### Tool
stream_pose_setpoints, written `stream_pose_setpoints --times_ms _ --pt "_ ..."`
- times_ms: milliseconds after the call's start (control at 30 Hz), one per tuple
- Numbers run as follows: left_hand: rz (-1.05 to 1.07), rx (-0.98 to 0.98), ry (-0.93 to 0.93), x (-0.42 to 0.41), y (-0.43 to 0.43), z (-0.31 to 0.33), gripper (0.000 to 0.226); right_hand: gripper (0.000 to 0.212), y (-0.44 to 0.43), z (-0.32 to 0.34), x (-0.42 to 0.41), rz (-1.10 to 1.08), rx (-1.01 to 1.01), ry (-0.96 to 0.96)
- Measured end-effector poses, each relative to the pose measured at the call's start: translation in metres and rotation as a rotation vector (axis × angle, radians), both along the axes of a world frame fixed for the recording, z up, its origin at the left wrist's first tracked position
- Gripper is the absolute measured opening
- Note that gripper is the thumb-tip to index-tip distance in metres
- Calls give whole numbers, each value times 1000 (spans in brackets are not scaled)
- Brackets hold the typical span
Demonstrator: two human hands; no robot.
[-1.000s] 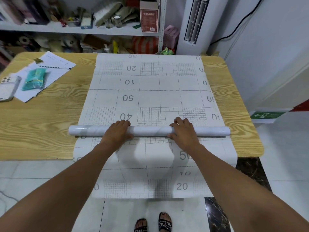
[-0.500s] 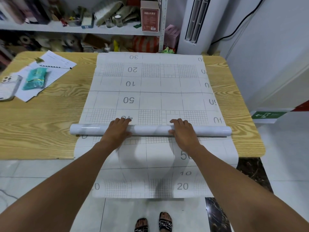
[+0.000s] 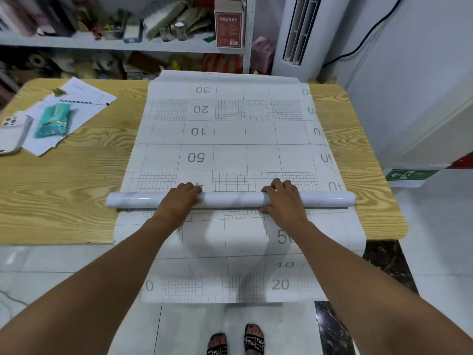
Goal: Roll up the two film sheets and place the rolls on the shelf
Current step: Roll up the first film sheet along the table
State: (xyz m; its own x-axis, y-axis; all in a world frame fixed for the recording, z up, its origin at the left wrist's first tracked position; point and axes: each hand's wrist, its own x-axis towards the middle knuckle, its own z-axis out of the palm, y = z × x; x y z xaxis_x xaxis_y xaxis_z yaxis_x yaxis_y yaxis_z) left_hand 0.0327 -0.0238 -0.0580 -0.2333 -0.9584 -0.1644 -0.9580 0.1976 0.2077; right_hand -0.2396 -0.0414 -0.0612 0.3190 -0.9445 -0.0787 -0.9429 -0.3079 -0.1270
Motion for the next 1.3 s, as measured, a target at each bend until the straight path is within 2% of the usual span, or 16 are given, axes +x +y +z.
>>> stream_pose_setpoints --times_ms 133,233,400,567,667,800,1033,1200,1300 --pt "-38 -74 -42 -1 3 1 40 52 0 -1 -1 9 17 3" --pt "-63 -79 -80 2 4 -3 52 55 -1 -1 -1 -12 18 -74" --pt "3 -19 -93 -3 2 0 68 40 -1 -5 -2 -13 -7 -73" --pt "39 -47 8 -3 1 -1 51 30 0 -8 -3 -17 -18 -92" --pt "4 -48 -14 -1 2 -2 41 26 1 -10 -4 -14 -44 -43" --pt "11 -44 -4 -1 2 -1 40 31 2 -7 -6 1 -54 -14" --pt "13 -35 -49 -2 1 1 36 62 2 -3 -4 -42 39 -145" --pt "41 -5 4 0 1 1 39 53 0 -3 -5 -31 33 -120" --pt "58 -9 42 0 2 3 29 49 0 -4 -7 -13 39 -122"
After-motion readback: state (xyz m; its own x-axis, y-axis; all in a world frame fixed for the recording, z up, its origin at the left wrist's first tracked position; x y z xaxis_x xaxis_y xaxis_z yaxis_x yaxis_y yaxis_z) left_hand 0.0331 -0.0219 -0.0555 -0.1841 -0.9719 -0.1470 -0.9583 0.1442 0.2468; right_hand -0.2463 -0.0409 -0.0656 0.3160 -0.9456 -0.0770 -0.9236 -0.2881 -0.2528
